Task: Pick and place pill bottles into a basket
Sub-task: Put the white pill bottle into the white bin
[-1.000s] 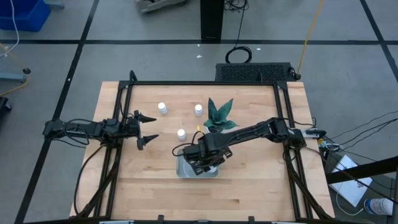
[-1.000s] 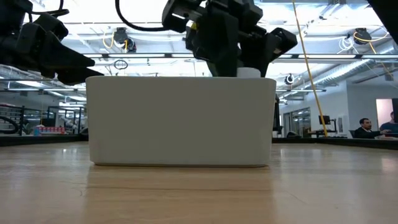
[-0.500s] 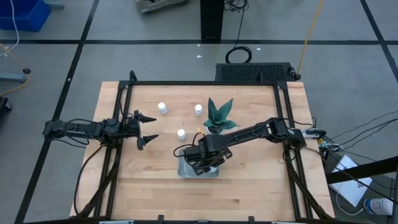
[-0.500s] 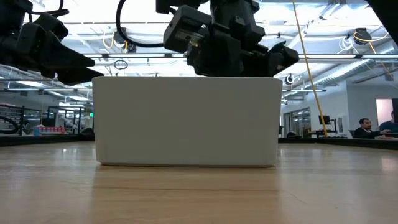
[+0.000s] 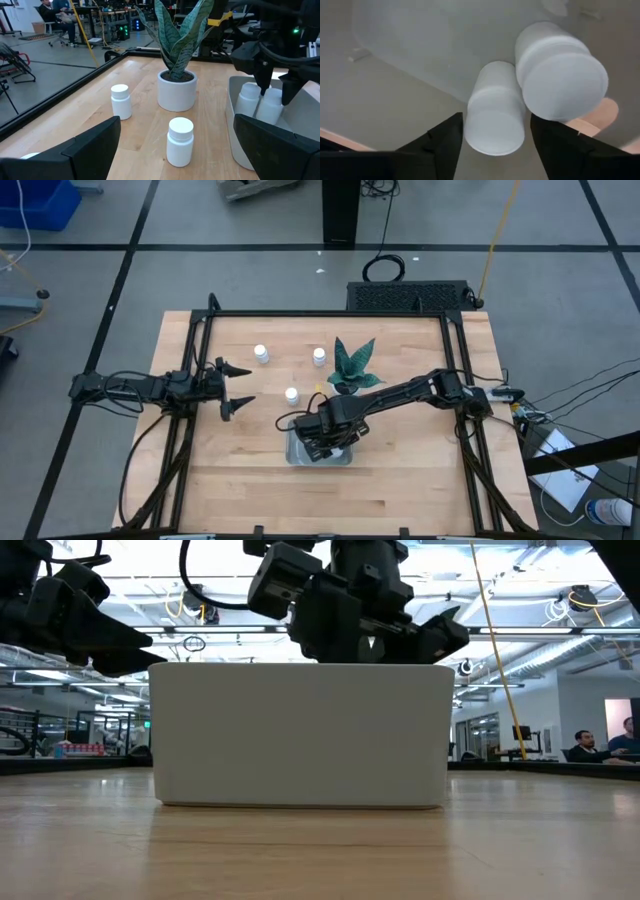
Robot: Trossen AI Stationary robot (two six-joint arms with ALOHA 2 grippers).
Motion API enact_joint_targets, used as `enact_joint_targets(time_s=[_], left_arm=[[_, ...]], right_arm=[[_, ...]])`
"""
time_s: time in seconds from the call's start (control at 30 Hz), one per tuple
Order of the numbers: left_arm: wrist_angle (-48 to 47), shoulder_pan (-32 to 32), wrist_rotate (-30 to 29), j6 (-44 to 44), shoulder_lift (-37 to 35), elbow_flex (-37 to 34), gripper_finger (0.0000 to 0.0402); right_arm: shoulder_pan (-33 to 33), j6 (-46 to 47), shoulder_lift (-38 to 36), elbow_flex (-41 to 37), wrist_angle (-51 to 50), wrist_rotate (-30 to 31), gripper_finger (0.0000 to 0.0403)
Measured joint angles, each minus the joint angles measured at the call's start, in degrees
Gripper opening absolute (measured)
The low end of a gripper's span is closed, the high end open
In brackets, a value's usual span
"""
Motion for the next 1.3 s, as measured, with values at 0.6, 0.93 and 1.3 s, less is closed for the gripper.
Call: enact_joint_targets(time_s=[0.6, 0.93, 1.3], left_arm=[[0.0, 0.0, 0.0, 0.0, 0.0, 0.0, 0.0395], [0.0, 0.0, 0.0, 0.0, 0.0, 0.0, 0.0395], [0.0, 0.0, 0.0, 0.0, 0.0, 0.0, 0.0395]], right_arm=[[0.0, 1.8, -4.9, 0.0, 1.2, 1.4, 0.0183], [0.8, -2.4, -12.4, 0.1, 8.9, 13.0, 0.0057], [4.2, -20.9, -22.1, 0.0, 9.3, 30.2, 0.0002]])
